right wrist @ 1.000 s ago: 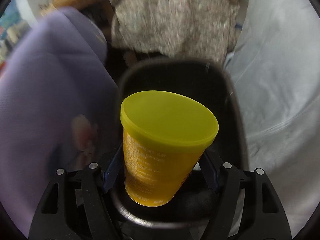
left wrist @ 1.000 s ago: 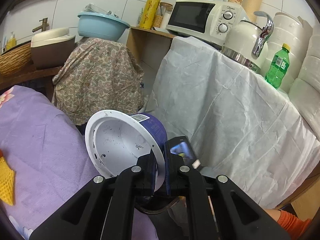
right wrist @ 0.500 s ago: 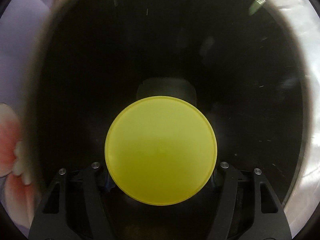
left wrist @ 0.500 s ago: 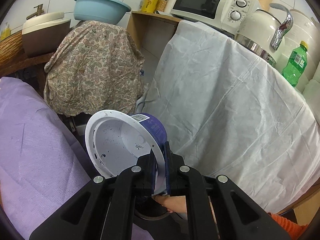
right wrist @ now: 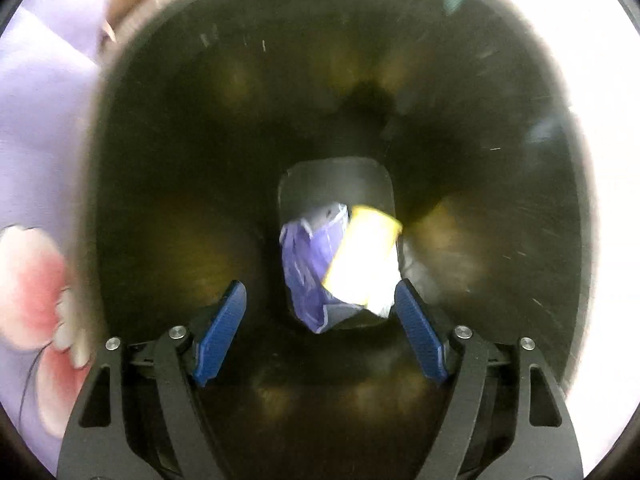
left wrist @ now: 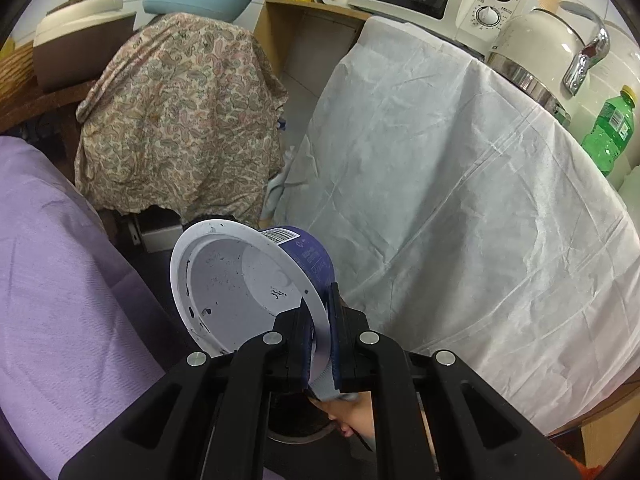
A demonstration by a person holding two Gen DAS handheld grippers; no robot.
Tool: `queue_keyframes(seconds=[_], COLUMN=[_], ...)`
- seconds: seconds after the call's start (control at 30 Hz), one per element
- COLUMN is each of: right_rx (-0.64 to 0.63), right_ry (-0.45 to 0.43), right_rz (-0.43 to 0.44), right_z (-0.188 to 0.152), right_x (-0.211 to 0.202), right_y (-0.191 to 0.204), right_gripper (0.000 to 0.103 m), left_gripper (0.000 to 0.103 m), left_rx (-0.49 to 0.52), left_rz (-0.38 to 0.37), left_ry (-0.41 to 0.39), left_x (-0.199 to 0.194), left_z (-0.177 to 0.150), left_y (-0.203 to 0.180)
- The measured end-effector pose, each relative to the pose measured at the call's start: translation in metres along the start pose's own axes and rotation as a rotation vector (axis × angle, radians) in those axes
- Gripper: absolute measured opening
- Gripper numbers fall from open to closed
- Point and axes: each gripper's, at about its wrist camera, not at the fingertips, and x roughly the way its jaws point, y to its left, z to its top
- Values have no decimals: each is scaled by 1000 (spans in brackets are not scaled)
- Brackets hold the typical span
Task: Collect trash
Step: 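Open the right tool to drop the can while the left tool drops the cup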
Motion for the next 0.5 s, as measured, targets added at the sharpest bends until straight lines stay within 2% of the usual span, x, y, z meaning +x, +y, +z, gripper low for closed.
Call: queue_keyframes(seconds=[0.07, 0.2, 0.27, 0.4, 0.5], right_rx=[13, 89, 131, 186, 216], right_ry=[-62, -230, -293, -389, -445], right_rz=[8, 85, 130, 85, 61], right_z=[-6, -44, -66, -105, -127], right_x=[-19, -74, -93, -119, -126], right_y=[-3, -21, -28, -40, -49], right_gripper=[76, 77, 81, 81, 81], left_gripper=[8, 8, 8, 8, 8], left_rx=[-7, -45, -51, -102, -96], left_rz=[-11, -43, -31, -44, -30], left_ry=[24, 87, 107, 167, 226], left_x=[9, 31, 42, 67, 88], left_z=[1, 3, 3, 2, -1], left_y=[0, 4, 5, 12, 11])
